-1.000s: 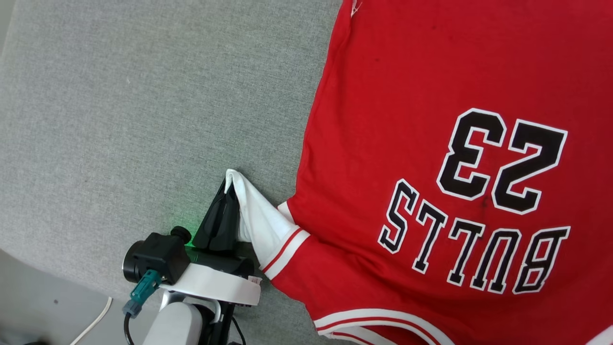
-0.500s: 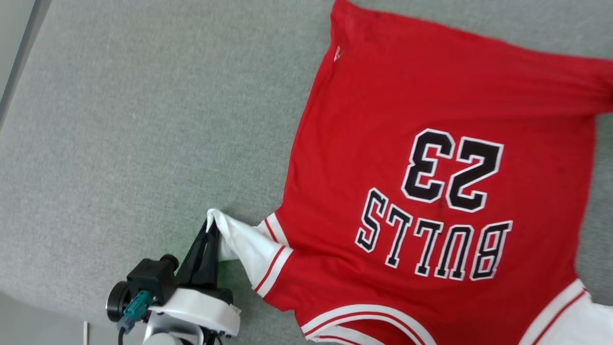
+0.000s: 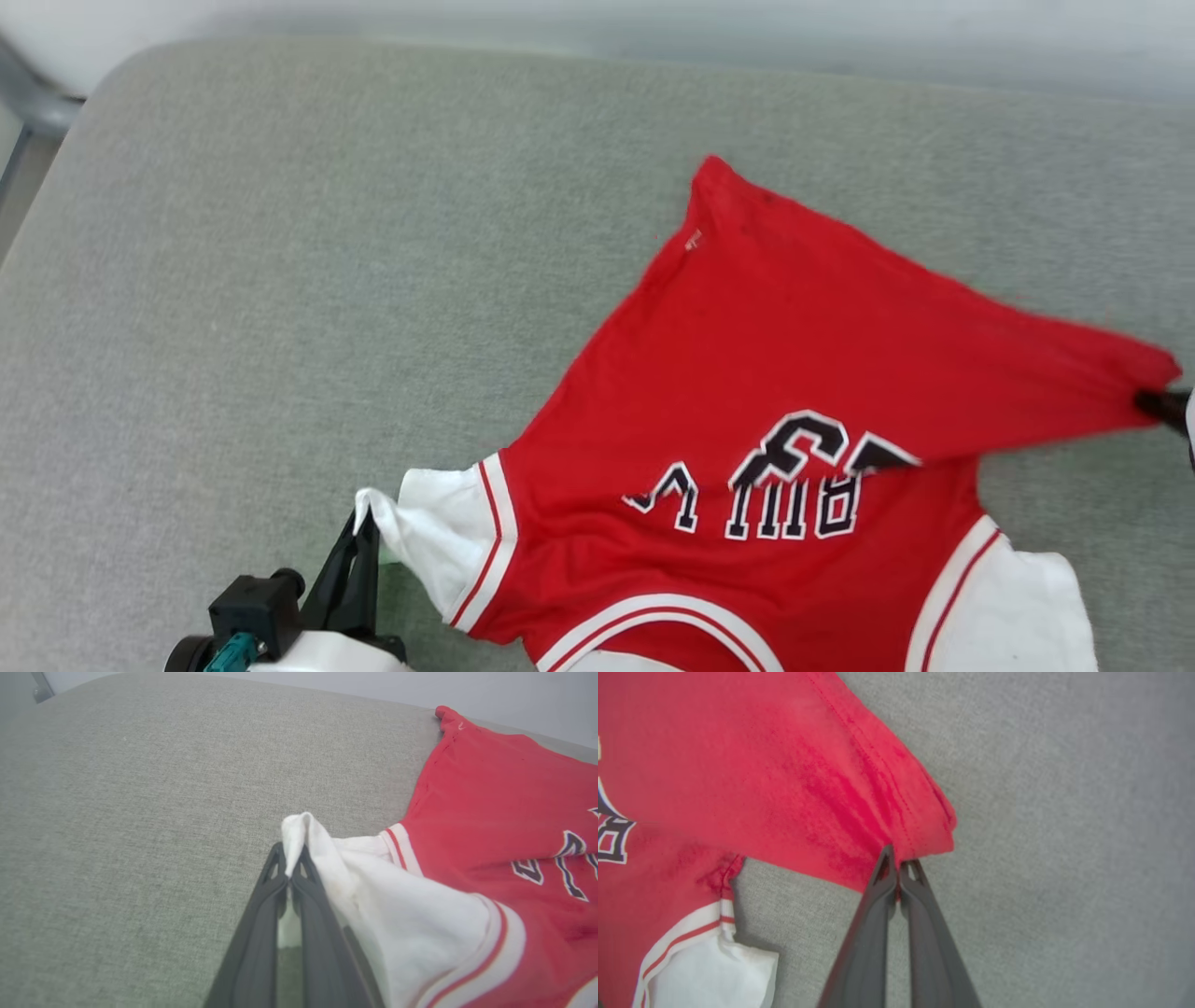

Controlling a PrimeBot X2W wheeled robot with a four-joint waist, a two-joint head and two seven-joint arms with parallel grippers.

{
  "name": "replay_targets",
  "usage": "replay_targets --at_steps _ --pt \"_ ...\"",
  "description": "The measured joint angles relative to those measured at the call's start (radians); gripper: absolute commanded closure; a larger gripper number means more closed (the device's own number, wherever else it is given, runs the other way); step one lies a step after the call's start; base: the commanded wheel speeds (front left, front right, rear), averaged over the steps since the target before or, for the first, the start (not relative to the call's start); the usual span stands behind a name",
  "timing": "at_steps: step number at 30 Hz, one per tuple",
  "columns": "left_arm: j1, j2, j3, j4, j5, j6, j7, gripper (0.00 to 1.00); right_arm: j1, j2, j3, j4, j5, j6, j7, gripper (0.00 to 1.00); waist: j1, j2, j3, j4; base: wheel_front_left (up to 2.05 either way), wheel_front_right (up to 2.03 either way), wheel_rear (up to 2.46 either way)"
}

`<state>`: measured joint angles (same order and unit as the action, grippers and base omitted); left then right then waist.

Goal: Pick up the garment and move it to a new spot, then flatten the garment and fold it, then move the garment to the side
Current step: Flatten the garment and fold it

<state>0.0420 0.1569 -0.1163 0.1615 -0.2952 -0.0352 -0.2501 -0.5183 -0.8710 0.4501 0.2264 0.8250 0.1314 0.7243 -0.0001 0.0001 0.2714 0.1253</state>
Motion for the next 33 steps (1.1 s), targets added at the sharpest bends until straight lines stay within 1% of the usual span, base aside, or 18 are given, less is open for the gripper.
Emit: replay_targets --at_steps 7,12,21,27,28,29,30,31,33 --pt "0.048 0.020 0.013 -0.007 -0.010 0.009 0.010 1.00 0.229 -0.021 -0.052 -0.034 0.026 0.000 -0.052 1.00 0.0000 0.0000 -0.065 -0.051 0.00 0.00 0.00" --pt "0.066 0.025 0.014 -0.016 -0.016 0.013 0.014 1.00 0.397 -0.013 -0.107 -0.063 0.038 0.000 -0.070 1.00 -0.0001 0.0000 -0.093 -0.073 0.00 0.00 0.00" --pt "0.077 0.034 0.009 -0.021 -0.019 0.018 0.016 1.00 0.636 0.065 -0.191 -0.064 0.025 0.000 -0.071 1.00 -0.0001 0.0000 -0.101 -0.082 0.00 0.00 0.00" --pt "0.077 0.036 0.007 -0.019 -0.024 0.022 0.015 1.00 0.702 0.127 -0.237 -0.064 -0.008 0.000 -0.069 1.00 -0.0001 0.0000 -0.099 -0.085 0.00 0.00 0.00" --pt "0.077 0.037 0.007 -0.018 -0.024 0.022 0.015 1.00 0.704 0.139 -0.254 -0.065 -0.013 0.000 -0.080 0.84 0.0000 0.0000 -0.100 -0.086 0.00 0.00 0.00" --pt "0.077 0.038 0.007 -0.018 -0.025 0.023 0.015 1.00 0.703 0.151 -0.268 -0.069 -0.022 0.000 -0.093 0.39 0.0000 0.0000 -0.101 -0.088 0.00 0.00 0.00" --pt "0.077 0.039 0.007 -0.017 -0.025 0.024 0.015 1.00 0.704 0.161 -0.281 -0.077 -0.027 0.001 -0.102 0.39 0.0000 0.0000 -0.102 -0.090 0.00 0.00 0.00" --pt "0.077 0.040 0.007 -0.017 -0.025 0.025 0.014 1.00 0.704 0.173 -0.297 -0.085 -0.030 0.001 -0.114 0.00 -0.0001 0.0000 -0.104 -0.091 0.00 0.00 0.00" --pt "0.077 0.042 0.005 -0.018 -0.025 0.026 0.014 1.00 0.693 0.187 -0.339 -0.110 -0.045 0.000 -0.147 0.00 0.0000 0.0000 -0.107 -0.092 0.00 0.00 0.00"
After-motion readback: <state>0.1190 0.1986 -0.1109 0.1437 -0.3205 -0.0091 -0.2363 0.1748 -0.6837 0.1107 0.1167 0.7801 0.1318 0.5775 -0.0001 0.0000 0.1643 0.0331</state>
